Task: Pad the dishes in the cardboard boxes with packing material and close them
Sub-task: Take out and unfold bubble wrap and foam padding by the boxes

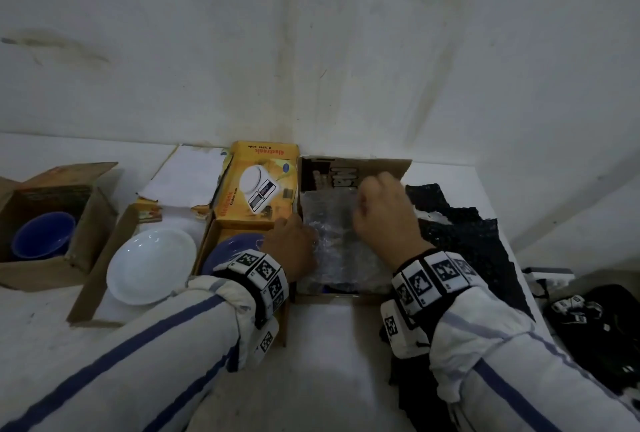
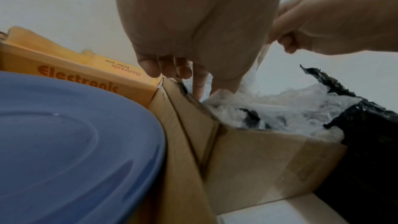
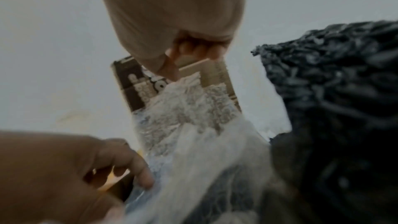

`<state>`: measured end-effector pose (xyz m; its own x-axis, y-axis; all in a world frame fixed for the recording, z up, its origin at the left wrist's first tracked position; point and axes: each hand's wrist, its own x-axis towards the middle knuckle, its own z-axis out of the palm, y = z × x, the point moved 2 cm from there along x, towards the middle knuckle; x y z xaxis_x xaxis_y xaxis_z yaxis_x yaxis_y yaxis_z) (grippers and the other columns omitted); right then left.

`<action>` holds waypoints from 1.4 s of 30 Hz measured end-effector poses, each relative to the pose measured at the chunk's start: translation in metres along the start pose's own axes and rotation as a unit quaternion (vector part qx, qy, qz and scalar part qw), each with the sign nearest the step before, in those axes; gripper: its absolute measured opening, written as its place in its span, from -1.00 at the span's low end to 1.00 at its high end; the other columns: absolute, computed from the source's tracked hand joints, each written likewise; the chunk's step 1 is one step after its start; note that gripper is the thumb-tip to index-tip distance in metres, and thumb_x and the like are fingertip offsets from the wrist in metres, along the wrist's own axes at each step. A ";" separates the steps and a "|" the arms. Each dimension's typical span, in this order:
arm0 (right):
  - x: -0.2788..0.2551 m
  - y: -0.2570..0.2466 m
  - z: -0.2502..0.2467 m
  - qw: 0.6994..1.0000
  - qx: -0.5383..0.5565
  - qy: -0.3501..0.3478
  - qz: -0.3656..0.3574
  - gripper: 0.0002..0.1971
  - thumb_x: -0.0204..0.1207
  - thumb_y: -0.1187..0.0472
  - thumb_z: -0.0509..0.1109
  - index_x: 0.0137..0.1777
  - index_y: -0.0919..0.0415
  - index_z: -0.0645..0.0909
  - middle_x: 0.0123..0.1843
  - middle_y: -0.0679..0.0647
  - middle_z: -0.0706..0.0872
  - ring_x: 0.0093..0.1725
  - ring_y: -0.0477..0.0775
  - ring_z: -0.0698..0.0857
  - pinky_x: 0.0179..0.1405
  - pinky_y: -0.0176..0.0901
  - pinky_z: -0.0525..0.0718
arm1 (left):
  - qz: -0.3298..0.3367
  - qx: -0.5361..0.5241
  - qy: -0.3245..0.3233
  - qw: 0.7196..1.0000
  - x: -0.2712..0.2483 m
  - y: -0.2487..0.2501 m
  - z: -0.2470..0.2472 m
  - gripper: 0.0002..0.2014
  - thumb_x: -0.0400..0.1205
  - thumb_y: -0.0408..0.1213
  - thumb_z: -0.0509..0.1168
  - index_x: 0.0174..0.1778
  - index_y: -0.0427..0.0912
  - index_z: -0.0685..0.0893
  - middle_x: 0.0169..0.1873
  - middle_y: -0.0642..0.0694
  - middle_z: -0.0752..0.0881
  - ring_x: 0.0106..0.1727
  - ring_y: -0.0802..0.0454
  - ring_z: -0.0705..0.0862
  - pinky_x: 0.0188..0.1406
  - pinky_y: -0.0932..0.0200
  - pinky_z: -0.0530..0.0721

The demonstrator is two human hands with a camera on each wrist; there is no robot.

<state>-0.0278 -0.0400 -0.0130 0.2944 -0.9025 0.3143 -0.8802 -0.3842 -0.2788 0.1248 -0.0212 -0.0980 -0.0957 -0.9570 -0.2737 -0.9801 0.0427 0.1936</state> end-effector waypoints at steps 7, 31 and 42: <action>-0.019 0.004 0.058 0.901 -0.113 -0.417 -0.020 -0.55 0.56 0.17 0.28 0.46 0.08 0.42 0.47 0.22 0.37 0.41 0.29 0.47 0.39 0.11 0.51 | 0.005 0.026 -0.006 1.000 -0.006 0.003 -0.004 -0.53 0.62 -0.07 0.21 0.47 -0.07 0.42 0.30 -0.24 0.44 0.33 -0.24 0.40 0.30 -0.08 0.49; -0.047 0.012 0.073 0.916 -0.141 -0.374 -0.044 -0.57 0.58 0.11 0.24 0.45 0.01 0.43 0.49 0.17 0.30 0.47 0.30 0.28 0.39 0.20 0.42 | 0.037 -0.285 0.139 0.948 0.000 0.019 -0.035 -0.47 0.61 -0.39 0.20 0.54 -0.18 0.34 0.44 -0.23 0.37 0.39 -0.13 0.47 0.37 0.08 0.47; -0.023 0.011 0.020 0.997 -0.017 -0.013 -0.078 -0.72 0.22 0.15 0.25 -0.11 0.22 0.63 -0.07 0.20 0.65 -0.10 0.24 0.63 -0.11 0.00 0.64 | 0.112 -0.122 0.027 0.986 -0.023 0.006 -0.021 -0.60 0.59 -0.28 0.30 0.36 -0.18 0.57 0.31 -0.20 0.47 0.23 -0.09 0.53 0.22 0.12 0.55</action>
<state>-0.0369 -0.0270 -0.0416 0.4378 -0.8376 0.3267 -0.8352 -0.5134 -0.1970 0.1247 -0.0048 -0.0711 -0.2903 -0.9452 -0.1492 -0.8637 0.1916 0.4661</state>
